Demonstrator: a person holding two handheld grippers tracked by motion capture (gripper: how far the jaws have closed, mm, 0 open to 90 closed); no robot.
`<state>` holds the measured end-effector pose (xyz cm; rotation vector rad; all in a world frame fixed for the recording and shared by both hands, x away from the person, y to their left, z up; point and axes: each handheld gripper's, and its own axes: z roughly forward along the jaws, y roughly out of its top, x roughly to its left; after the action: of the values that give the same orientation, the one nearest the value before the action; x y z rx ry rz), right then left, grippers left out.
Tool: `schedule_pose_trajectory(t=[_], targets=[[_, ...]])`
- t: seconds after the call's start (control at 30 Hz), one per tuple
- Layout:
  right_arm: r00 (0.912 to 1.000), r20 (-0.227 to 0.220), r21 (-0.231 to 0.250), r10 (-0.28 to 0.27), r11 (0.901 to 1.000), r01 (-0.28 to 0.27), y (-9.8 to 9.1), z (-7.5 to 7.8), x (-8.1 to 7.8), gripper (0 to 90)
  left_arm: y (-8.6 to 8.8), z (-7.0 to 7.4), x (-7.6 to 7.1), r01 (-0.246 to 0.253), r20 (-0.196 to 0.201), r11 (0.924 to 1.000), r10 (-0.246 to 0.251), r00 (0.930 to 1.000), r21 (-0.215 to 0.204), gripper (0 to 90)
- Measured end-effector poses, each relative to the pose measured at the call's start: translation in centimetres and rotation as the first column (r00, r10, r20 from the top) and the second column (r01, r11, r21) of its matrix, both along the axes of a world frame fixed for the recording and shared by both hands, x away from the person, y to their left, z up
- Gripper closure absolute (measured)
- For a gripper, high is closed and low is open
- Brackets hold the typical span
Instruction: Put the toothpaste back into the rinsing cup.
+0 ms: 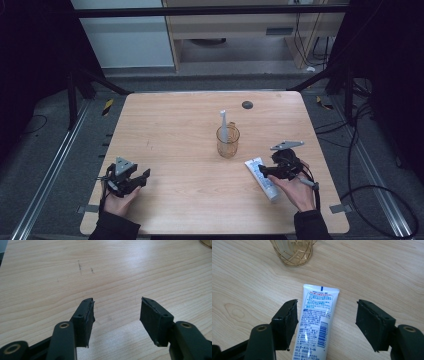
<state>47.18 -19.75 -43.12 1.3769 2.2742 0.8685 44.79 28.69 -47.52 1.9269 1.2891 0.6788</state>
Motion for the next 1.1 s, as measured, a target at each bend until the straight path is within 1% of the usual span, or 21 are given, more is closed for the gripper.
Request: schedule_pose_trajectory(t=[0.1, 0.27, 0.47, 0.5, 0.53, 0.87, 0.97, 1.1], targets=[[0.9998, -0.018, -0.020, 0.006, 0.9998, -0.006, 0.2, -0.1, 0.3, 32.6, 0.1, 0.0, 0.0, -0.005, 0.003, 1.0000, 0.005, 1.0000, 0.004, 43.3], [0.9982, -0.057, -0.020, 0.018, 0.9996, -0.019, 0.5, -0.6, 0.7, 32.0, 0.1, -0.1, 0.1, -0.008, -0.001, 0.9998, 0.008, 1.0000, 0.016, 43.2], [0.9962, -0.085, -0.024, 0.020, 0.9995, -0.022, 0.5, -1.3, 0.7, 31.7, 0.1, -0.1, 0.1, -0.005, -0.004, 0.9998, 0.005, 1.0000, 0.021, 43.0], [0.9959, -0.090, -0.019, 0.013, 0.9997, -0.015, 0.6, -1.4, 0.6, 31.6, 0.1, -0.1, 0.1, -0.005, -0.004, 0.9997, 0.005, 1.0000, 0.024, 43.0], [0.9953, -0.095, -0.022, 0.020, 0.9995, -0.022, 0.5, -1.5, 0.6, 31.5, 0.1, -0.1, 0.1, -0.005, -0.004, 0.9997, 0.005, 1.0000, 0.026, 43.0], [0.9935, -0.113, -0.031, 0.015, 0.9993, -0.019, 0.6, -2.3, 0.3, 30.6, 0.1, -0.1, 0.1, -0.006, -0.006, 0.9990, 0.006, 1.0000, 0.044, 43.1], [0.9926, -0.121, -0.031, 0.016, 0.9993, -0.020, 0.7, -2.5, 0.3, 30.6, 0.2, 0.1, 0.0, -0.013, 0.009, 0.9993, 0.013, 0.9999, 0.035, 44.4], [0.9910, -0.133, -0.033, 0.016, 0.9993, -0.020, 0.9, -2.7, 0.3, 30.6, 0.3, 0.1, 0.0, -0.015, 0.004, 0.9994, 0.014, 0.9999, 0.033, 44.6]])
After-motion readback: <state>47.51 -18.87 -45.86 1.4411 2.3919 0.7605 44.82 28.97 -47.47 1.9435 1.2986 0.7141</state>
